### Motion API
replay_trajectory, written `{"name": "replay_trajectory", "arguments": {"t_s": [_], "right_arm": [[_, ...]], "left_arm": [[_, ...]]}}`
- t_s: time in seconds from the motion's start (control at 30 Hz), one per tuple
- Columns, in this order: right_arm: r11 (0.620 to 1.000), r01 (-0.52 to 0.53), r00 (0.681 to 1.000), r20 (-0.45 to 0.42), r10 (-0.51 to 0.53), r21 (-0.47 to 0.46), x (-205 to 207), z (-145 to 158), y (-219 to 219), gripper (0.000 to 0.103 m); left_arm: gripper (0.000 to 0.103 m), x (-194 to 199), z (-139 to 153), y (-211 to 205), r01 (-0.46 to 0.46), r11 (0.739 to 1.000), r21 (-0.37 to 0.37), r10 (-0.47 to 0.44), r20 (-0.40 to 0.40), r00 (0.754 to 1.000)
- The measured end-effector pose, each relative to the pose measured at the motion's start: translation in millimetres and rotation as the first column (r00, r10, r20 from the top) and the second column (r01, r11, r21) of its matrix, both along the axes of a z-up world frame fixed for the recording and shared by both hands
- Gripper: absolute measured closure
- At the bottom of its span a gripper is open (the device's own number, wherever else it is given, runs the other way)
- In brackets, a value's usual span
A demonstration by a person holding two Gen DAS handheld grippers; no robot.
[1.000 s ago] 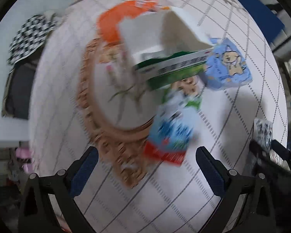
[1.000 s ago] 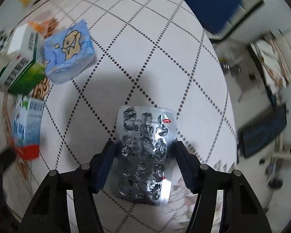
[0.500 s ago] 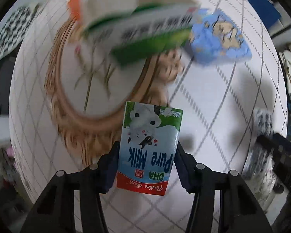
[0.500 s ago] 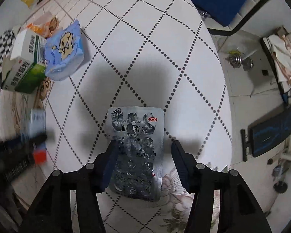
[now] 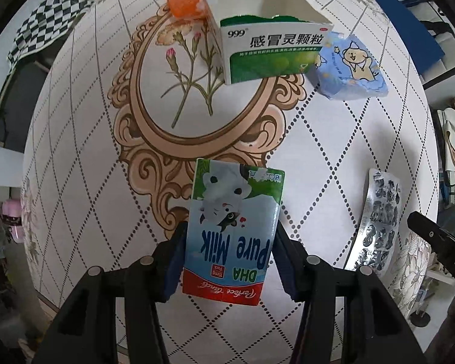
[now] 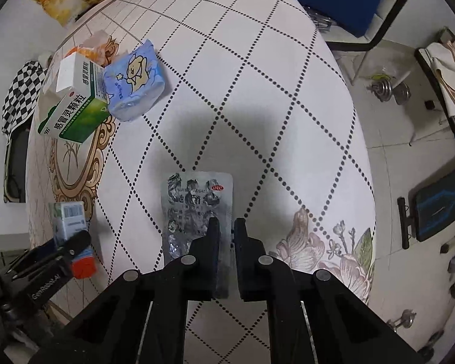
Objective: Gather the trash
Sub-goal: 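Lift the milk carton and blister pack off the table with both tools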
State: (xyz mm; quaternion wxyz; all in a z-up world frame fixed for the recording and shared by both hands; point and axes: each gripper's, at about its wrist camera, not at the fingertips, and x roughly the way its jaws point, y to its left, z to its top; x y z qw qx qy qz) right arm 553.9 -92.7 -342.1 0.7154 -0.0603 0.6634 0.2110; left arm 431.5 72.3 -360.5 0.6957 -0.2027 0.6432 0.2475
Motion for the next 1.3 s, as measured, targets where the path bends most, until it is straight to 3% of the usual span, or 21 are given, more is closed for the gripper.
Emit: {"name": "replay_trajectory", "arguments": {"t_s": [0.03, 0.13, 0.23, 0.33, 0.37, 0.47, 0.63, 0.93, 1.13, 1.3], "right_arm": [[1.0, 0.01, 1.0, -0.007, -0.01, -0.006, -6.1, 1.1, -1.4, 0.088], [0.998, 0.057, 0.998, -0.033, -0.056, 0.009, -3.9, -7.2, 0.9, 0.031], [0.999, 0.024, 1.0, -0.017, -0.025, -0.045, -12.0, -18.5, 23.0, 0.025], [0.981, -0.052, 0.993, 0.091, 0.07, -0.189, -29.9, -19.4, 50.3, 0.027], [0.976, -0.063, 0.989, 0.119, 0.089, -0.206, -34.6, -18.3, 54.3, 0.038], [0.971, -0.093, 0.979, 0.156, 0.13, -0.221, -42.0, -12.8, 60.1, 0.039], [0.98, -0.083, 0.983, 0.145, 0.11, -0.178, -43.9, -2.3, 45.3, 0.039], [0.991, -0.093, 0.969, 0.219, 0.112, -0.096, -67.7, 48.6, 27.2, 0.039], [0.996, -0.088, 0.955, 0.282, 0.094, -0.034, -115.6, 90.5, 16.0, 0.039], [0.998, -0.058, 0.942, 0.334, 0.044, 0.035, -179.5, 123.0, -0.2, 0.039]], "left_arm": [[0.053, -1.4, 0.8, 0.0, -0.002, 1.0, 0.004, 0.002, 0.0, 1.0], [0.053, -13.3, -4.9, -0.3, -0.019, 1.0, 0.016, 0.019, -0.015, 1.0], [0.053, -21.4, -13.1, -7.4, -0.041, 0.999, 0.025, 0.042, -0.04, 0.998], [0.053, -31.7, -20.0, -7.7, -0.055, 0.998, 0.028, 0.057, -0.059, 0.997], [0.053, -36.3, -21.2, -7.5, -0.062, 0.998, 0.027, 0.064, -0.062, 0.996], [0.053, -40.2, -24.6, -11.3, -0.069, 0.997, 0.027, 0.071, -0.056, 0.996], [0.053, -48.9, -9.0, -6.9, -0.068, 0.997, 0.023, 0.068, -0.02, 0.997], [0.053, -86.4, 55.9, -15.7, -0.027, 0.998, 0.06, 0.02, 0.118, 0.993], [0.053, -120.8, 93.4, -26.1, 0.0, 0.998, 0.066, -0.014, 0.219, 0.976], [0.053, -173.0, 116.3, -38.4, 0.05, 0.997, 0.064, -0.067, 0.299, 0.952]]}}
